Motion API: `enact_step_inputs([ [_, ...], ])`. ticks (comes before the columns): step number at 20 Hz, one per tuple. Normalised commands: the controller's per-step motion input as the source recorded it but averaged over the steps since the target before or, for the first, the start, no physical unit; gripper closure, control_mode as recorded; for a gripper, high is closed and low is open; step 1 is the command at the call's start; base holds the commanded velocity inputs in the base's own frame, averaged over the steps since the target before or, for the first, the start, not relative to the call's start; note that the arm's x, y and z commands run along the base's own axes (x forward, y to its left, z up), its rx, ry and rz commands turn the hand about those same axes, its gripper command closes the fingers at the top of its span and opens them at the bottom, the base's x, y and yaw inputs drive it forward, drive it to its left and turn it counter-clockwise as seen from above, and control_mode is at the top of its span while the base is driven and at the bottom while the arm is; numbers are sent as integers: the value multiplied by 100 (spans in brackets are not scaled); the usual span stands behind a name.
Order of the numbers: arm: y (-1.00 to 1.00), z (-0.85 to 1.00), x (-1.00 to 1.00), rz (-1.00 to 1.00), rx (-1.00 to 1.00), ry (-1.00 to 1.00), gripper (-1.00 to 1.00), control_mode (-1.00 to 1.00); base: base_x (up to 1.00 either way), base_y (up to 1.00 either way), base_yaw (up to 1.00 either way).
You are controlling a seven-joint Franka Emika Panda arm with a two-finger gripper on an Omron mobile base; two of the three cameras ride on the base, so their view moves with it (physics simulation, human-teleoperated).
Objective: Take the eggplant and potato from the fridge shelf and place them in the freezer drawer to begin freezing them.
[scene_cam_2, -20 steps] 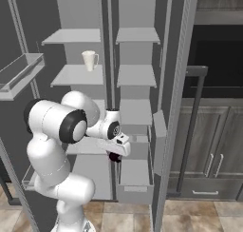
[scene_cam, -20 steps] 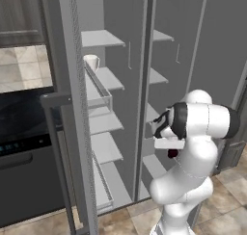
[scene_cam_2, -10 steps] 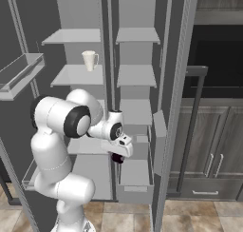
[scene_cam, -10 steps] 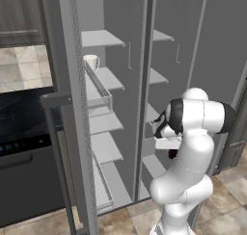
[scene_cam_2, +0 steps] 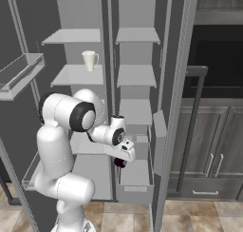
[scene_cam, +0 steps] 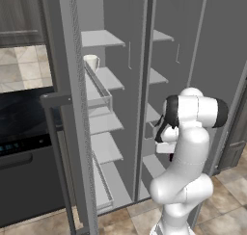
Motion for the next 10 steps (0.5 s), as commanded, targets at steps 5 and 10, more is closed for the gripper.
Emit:
enact_step_inputs([
  [5, 0, -32, 3, 0, 0, 0, 100, -100, 0, 0, 0],
  [10, 0, -19, 8, 0, 0, 0, 100, -100, 0, 0, 0],
])
